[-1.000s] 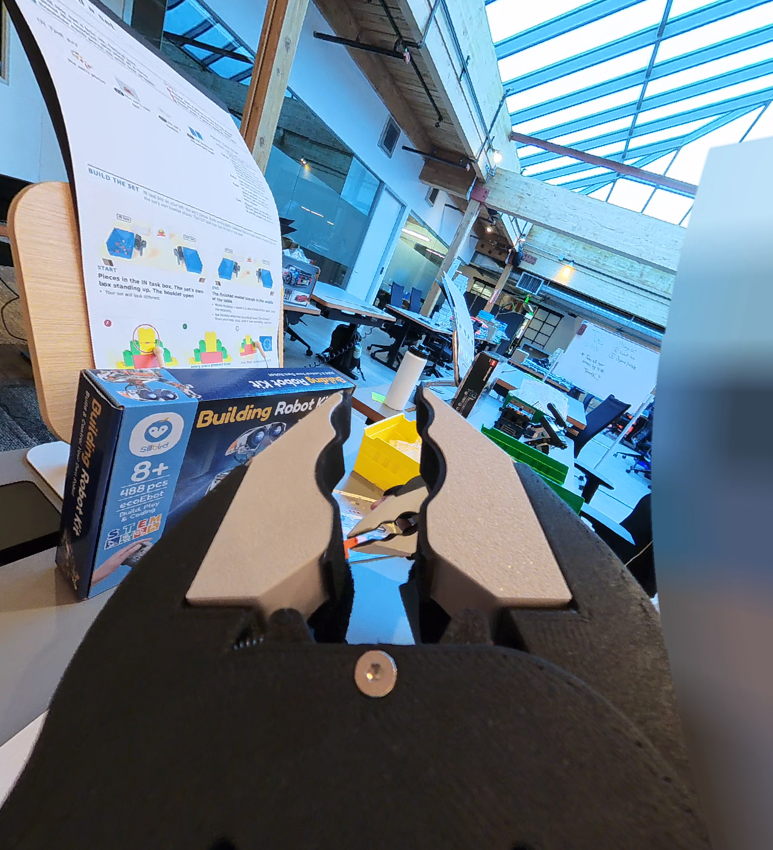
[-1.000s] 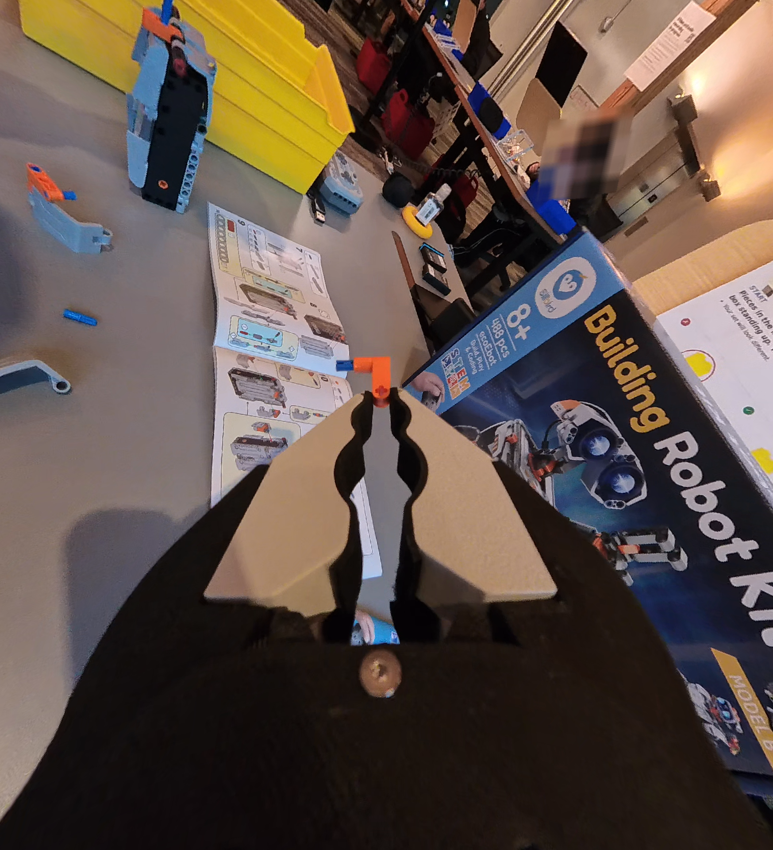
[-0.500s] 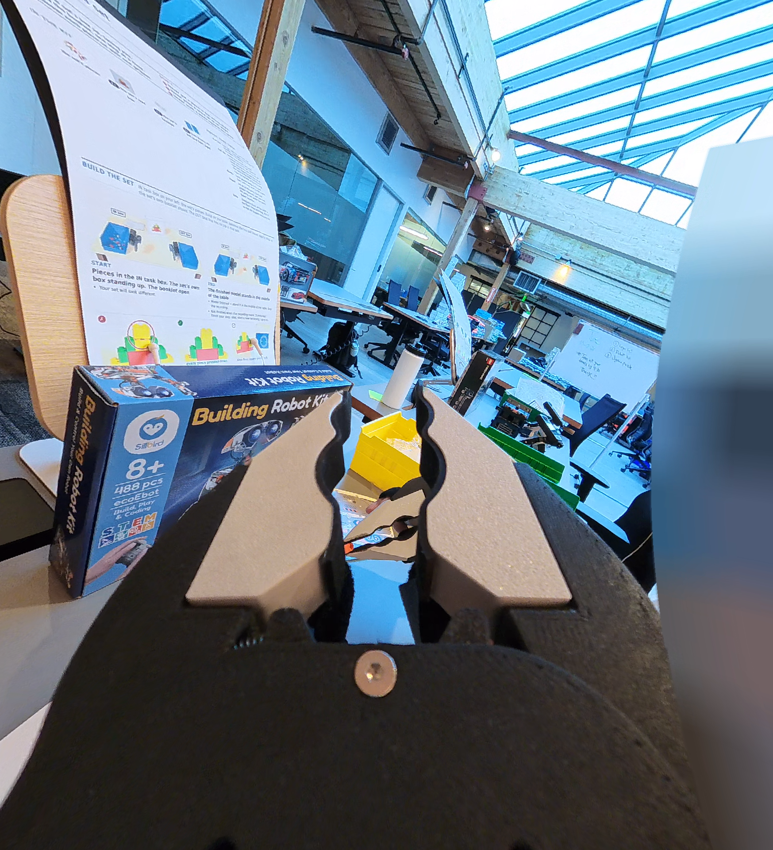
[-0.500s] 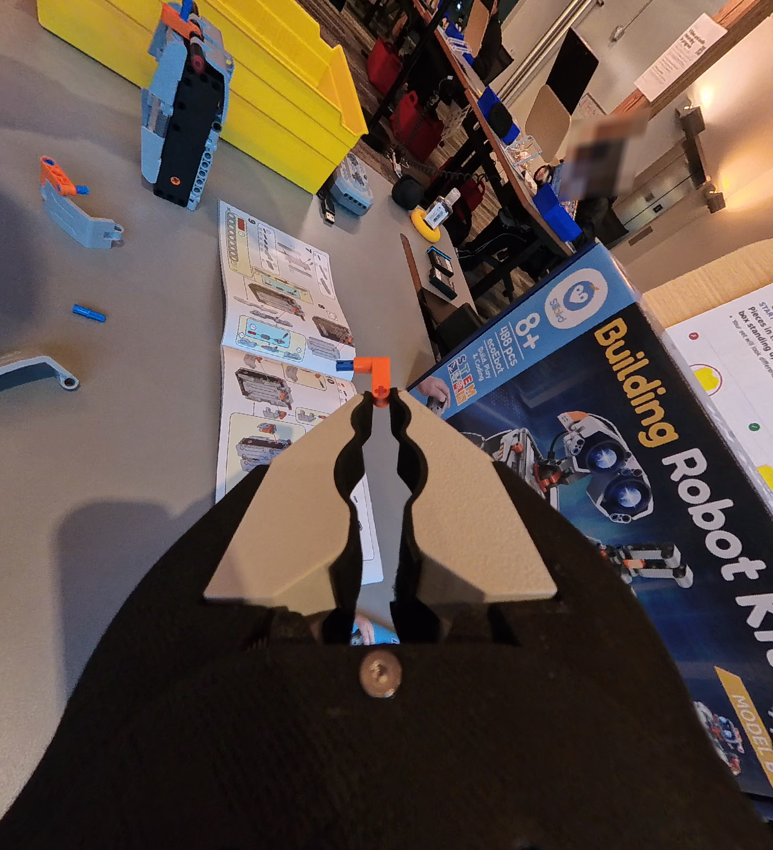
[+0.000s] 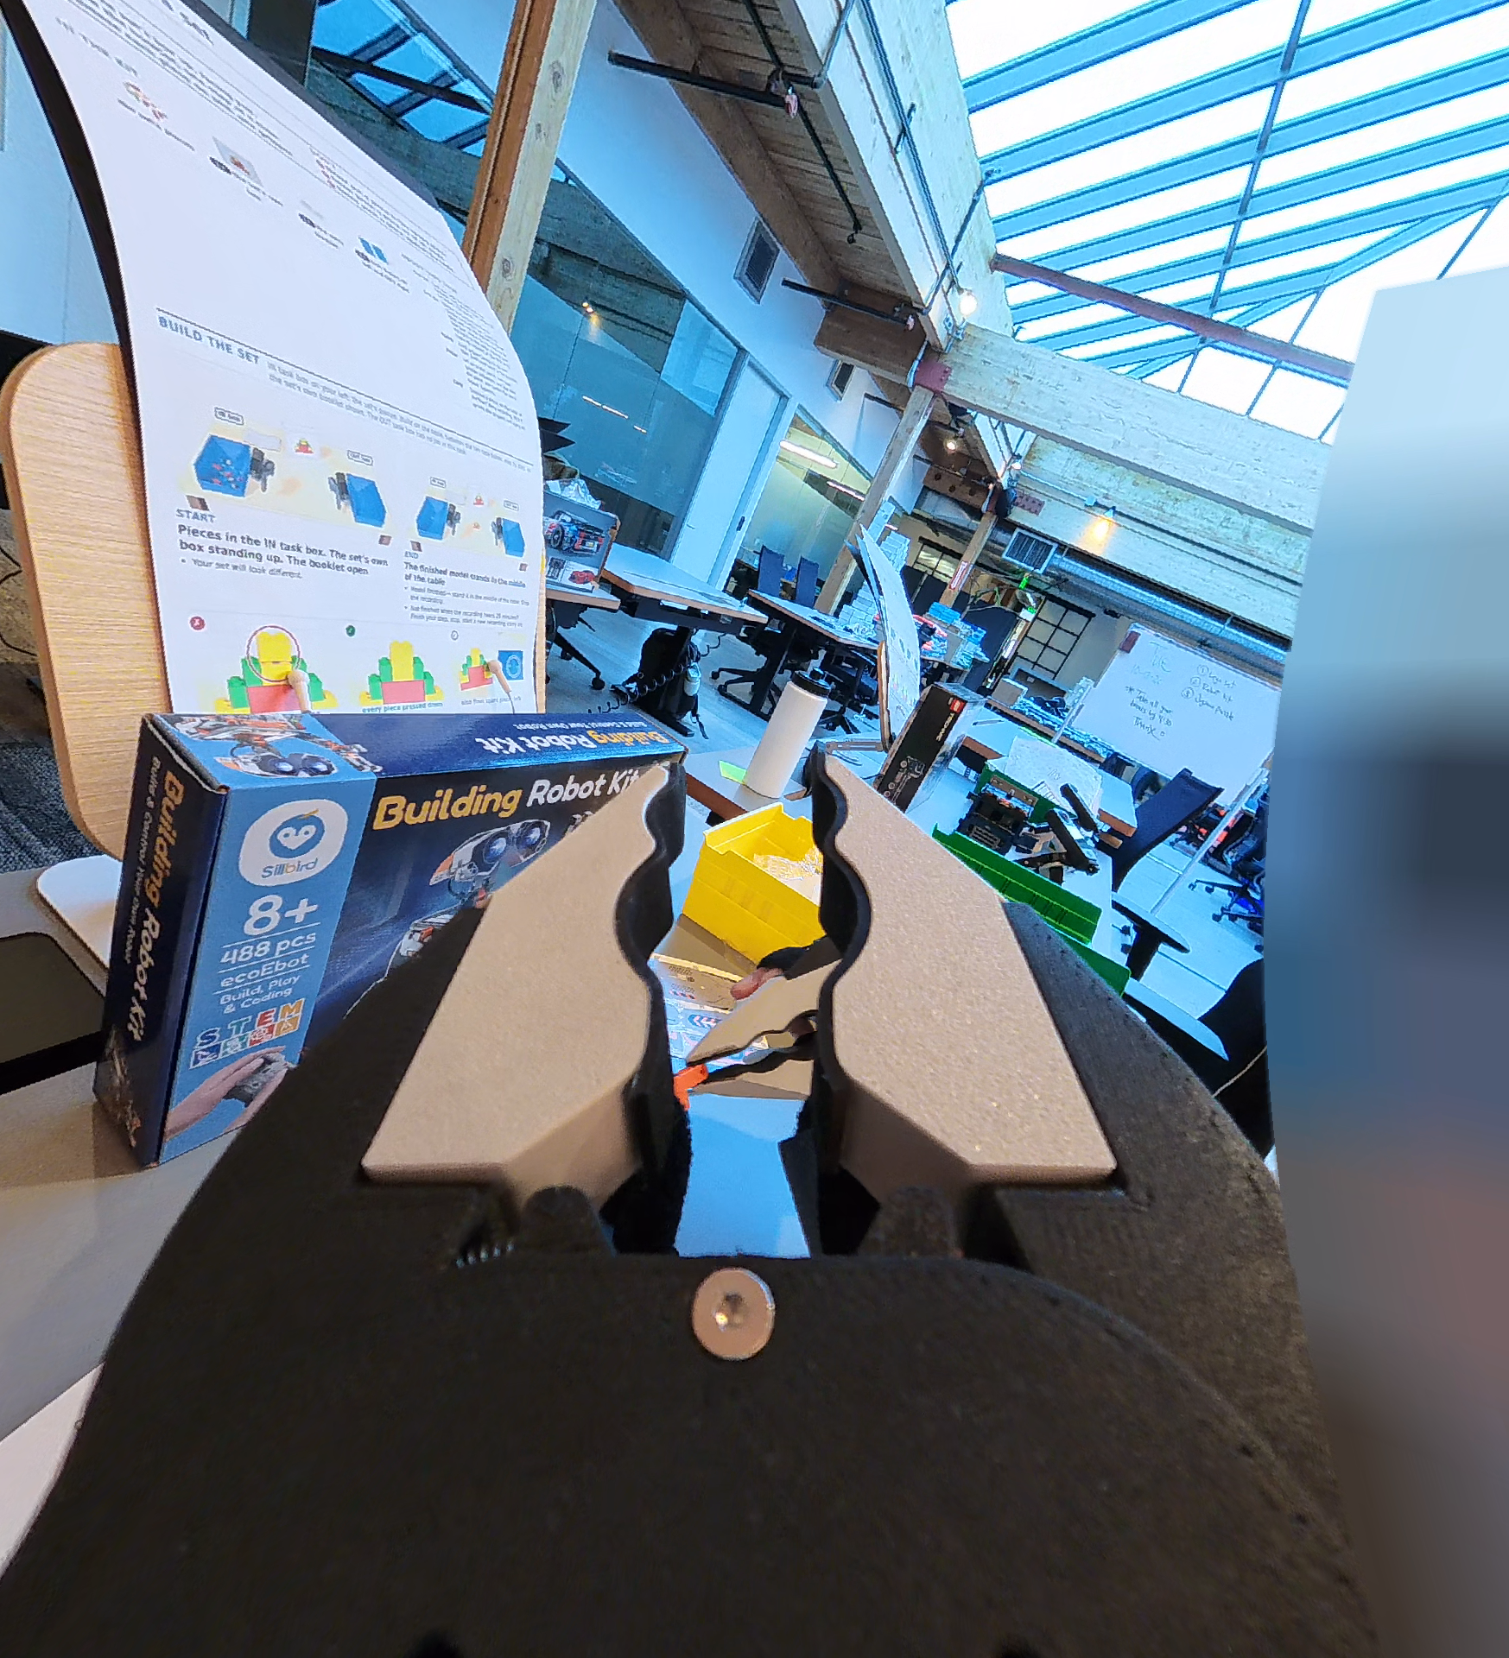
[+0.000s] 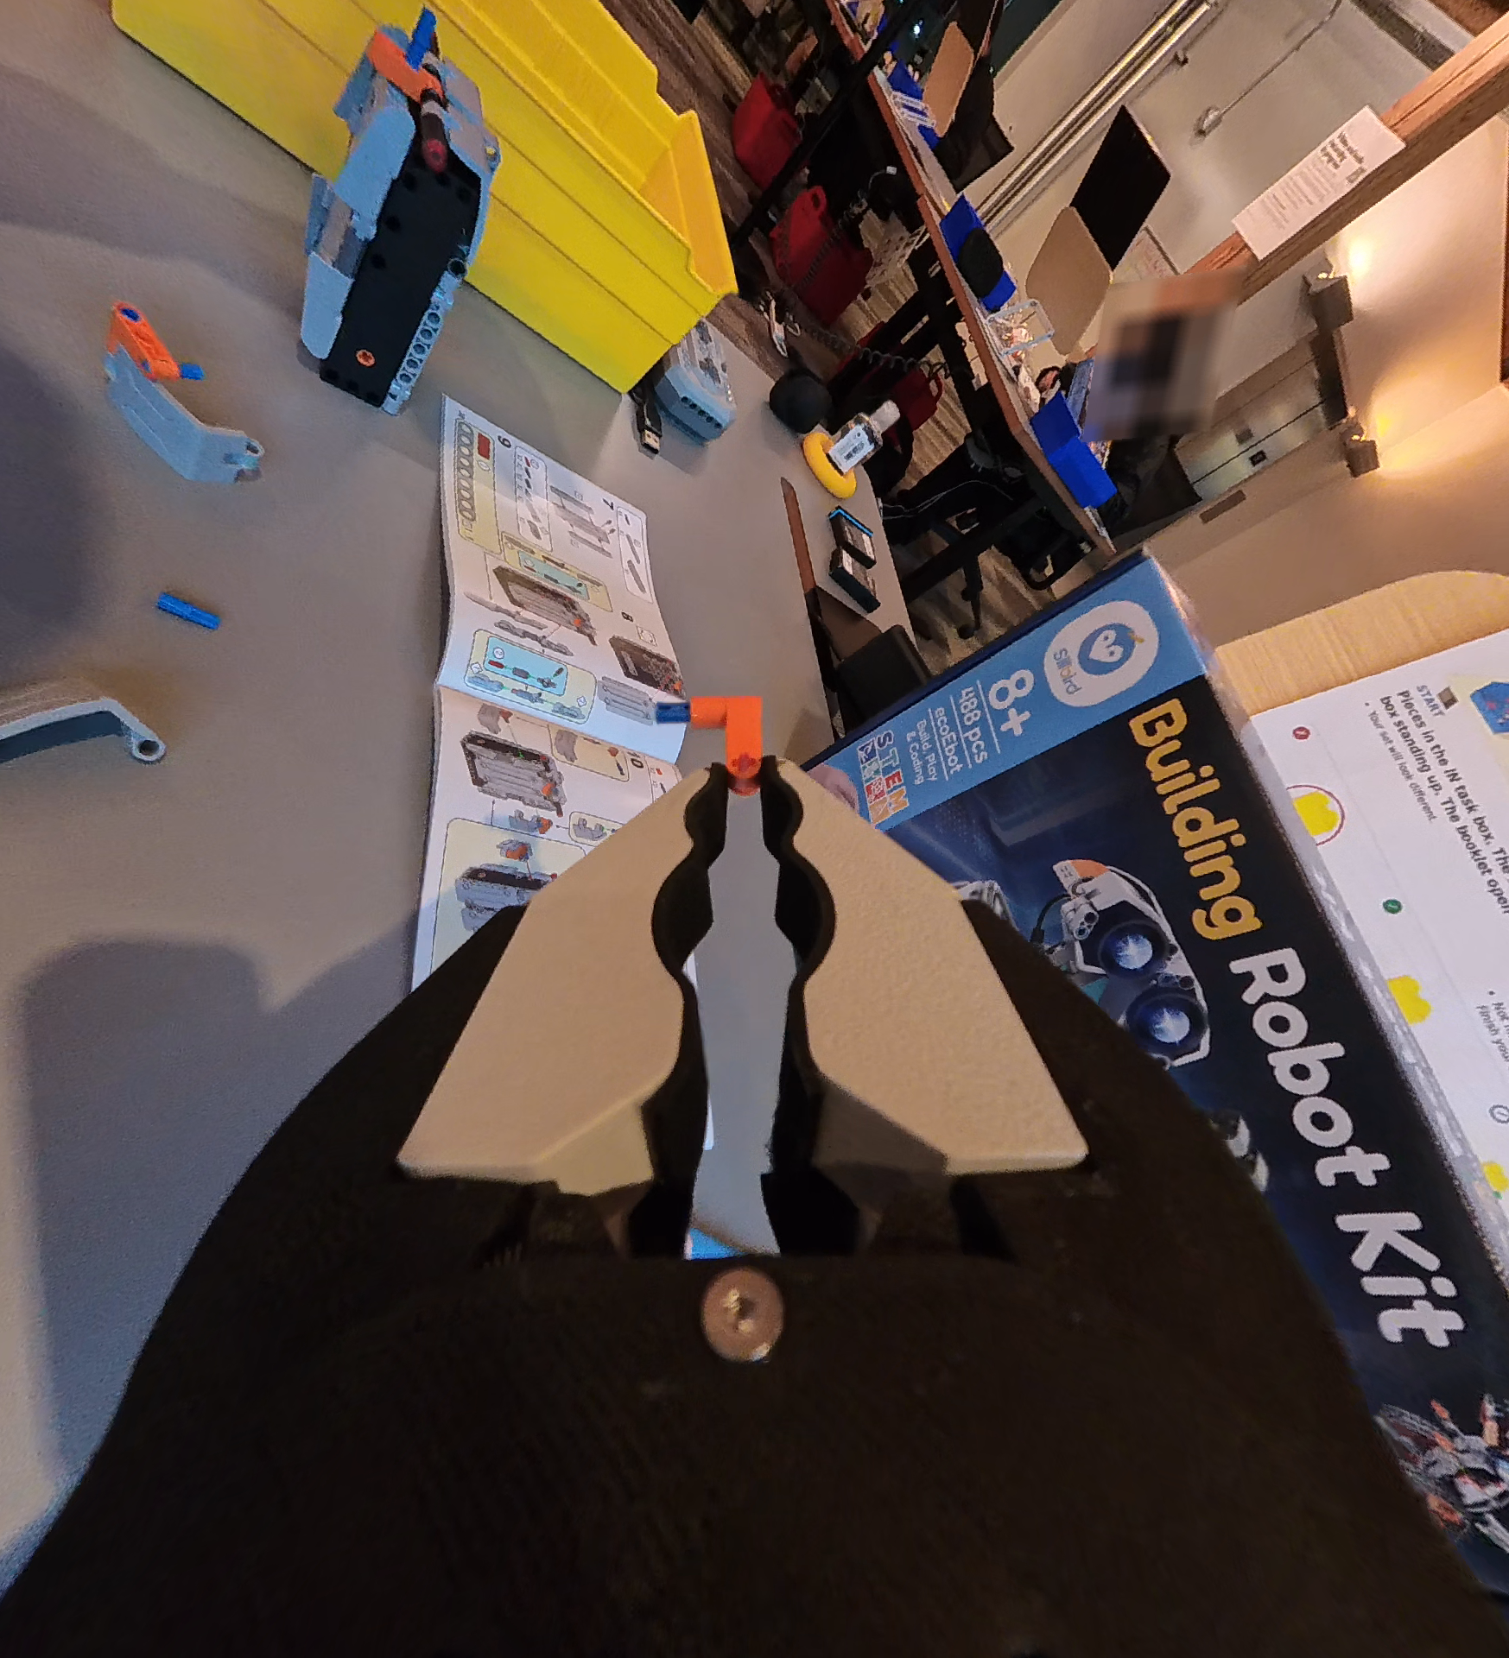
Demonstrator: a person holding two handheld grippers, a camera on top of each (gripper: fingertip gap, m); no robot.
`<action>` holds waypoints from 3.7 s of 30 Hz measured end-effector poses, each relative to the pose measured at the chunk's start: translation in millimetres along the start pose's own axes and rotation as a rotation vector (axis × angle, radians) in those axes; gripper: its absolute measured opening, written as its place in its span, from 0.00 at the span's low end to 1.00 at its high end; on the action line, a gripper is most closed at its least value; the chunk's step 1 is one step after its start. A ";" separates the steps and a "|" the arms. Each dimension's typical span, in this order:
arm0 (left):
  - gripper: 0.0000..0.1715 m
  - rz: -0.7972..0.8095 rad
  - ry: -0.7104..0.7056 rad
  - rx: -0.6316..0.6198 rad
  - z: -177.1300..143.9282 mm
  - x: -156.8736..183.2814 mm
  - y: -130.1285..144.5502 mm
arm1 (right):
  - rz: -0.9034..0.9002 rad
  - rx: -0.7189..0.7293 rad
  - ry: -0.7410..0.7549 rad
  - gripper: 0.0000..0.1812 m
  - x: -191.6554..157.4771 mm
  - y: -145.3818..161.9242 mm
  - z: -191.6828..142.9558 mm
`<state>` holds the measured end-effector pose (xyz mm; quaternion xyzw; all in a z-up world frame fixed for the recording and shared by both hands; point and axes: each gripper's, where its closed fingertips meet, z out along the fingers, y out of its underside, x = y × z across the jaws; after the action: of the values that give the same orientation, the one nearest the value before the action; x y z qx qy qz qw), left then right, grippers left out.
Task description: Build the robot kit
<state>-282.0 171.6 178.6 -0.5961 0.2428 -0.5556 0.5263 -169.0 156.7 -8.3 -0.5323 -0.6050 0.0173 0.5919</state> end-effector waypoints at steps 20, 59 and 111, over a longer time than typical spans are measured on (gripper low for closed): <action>0.16 0.028 -0.042 -0.032 6.6 -2.3 6.9 | -0.055 0.037 0.014 0.04 2.0 -23.5 -8.2; 0.03 -0.148 0.389 -0.654 73.4 33.5 153.2 | -0.156 0.205 0.237 0.03 29.2 -72.5 -33.2; 0.03 0.016 0.189 -0.073 -79.5 36.7 -13.1 | 0.886 -0.573 0.174 0.09 -180.3 -1.3 90.2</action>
<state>-349.1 115.4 191.6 -0.5579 0.3163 -0.5958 0.4835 -284.3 91.2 -160.1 -0.8766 -0.2514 0.0556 0.4065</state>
